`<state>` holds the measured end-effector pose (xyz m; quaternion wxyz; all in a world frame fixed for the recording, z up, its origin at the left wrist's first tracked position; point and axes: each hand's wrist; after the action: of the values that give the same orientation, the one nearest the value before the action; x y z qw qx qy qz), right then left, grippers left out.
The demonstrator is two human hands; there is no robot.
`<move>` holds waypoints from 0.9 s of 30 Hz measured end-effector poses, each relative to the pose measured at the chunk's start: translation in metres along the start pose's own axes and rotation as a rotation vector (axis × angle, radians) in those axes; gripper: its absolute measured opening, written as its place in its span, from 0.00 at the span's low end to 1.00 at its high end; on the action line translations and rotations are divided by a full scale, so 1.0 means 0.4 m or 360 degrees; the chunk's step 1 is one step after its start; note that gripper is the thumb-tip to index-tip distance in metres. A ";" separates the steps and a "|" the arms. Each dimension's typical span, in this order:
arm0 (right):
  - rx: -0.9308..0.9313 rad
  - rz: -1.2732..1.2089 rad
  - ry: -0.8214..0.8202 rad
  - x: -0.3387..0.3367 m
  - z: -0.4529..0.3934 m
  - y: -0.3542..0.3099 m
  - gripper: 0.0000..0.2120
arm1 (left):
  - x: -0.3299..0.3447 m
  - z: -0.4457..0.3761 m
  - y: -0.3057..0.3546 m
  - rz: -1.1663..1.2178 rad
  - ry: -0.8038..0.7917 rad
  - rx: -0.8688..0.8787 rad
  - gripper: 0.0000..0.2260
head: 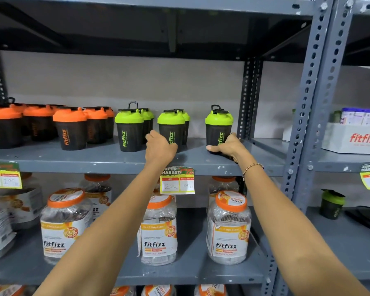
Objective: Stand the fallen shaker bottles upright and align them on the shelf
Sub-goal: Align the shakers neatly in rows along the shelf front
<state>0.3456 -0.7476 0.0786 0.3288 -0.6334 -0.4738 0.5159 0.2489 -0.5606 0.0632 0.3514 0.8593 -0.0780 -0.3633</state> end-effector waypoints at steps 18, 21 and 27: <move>-0.0162 0.0265 0.0437 0.056 0.058 0.025 0.37 | 0.065 -0.048 0.000 0.0064 -0.0226 -0.0093 0.38; -0.0132 0.0248 0.0433 0.059 0.057 0.026 0.39 | 0.062 -0.050 -0.010 0.0098 -0.0270 -0.0058 0.37; -0.0143 0.0307 0.0410 0.055 0.057 0.026 0.43 | 0.066 -0.046 -0.019 -0.0058 -0.0232 0.0026 0.34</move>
<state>0.3267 -0.7319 0.0561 0.3071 -0.7511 -0.3873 0.4378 0.2796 -0.5553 0.0521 0.3312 0.8347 -0.0906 -0.4305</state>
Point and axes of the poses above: each hand's wrist, its own z-axis away from the middle knuckle, its own x-axis out of the palm, y = z × x, and after that the axes turned 8 degrees about -z, right-handed
